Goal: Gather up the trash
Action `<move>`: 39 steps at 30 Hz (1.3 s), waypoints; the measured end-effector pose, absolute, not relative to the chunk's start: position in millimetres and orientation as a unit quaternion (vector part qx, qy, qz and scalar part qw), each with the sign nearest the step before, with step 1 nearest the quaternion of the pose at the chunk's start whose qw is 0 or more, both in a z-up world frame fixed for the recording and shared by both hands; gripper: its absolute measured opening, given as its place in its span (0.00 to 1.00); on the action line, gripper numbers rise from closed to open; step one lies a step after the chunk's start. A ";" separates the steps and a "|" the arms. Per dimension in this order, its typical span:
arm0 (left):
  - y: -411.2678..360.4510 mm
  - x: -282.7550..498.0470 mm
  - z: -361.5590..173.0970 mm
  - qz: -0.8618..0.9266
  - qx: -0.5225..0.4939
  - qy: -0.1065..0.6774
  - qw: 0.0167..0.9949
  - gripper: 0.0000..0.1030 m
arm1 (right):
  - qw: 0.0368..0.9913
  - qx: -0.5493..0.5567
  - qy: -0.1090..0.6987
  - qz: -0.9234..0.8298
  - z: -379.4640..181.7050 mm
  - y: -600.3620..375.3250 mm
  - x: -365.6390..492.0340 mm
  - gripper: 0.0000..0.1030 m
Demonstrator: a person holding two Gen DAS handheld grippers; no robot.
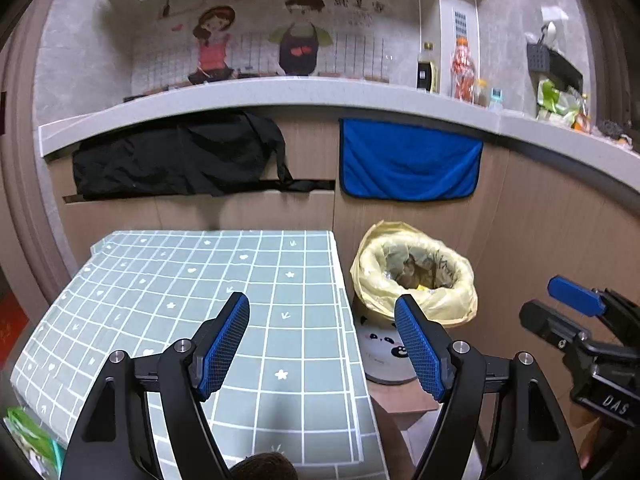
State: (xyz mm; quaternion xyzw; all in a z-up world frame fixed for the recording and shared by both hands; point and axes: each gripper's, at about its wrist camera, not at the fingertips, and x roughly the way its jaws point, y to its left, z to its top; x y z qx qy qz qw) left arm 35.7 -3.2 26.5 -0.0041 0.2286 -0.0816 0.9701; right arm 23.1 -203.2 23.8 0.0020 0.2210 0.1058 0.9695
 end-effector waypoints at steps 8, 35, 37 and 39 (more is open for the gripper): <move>6.9 -3.5 33.4 -0.068 -0.009 0.207 0.976 0.73 | 0.964 0.042 0.239 0.107 15.0 -206.7 6.5 0.58; 5.2 -35.5 45.4 -0.077 -0.003 0.185 0.980 0.73 | 0.977 0.008 0.195 0.081 38.8 -196.2 -31.1 0.58; 4.3 -35.4 44.9 -0.080 -0.003 0.186 0.979 0.73 | 0.978 0.009 0.194 0.078 39.2 -197.2 -32.1 0.58; 3.8 -35.3 44.4 -0.083 -0.003 0.188 0.979 0.73 | 0.978 0.009 0.195 0.077 39.0 -198.9 -32.2 0.58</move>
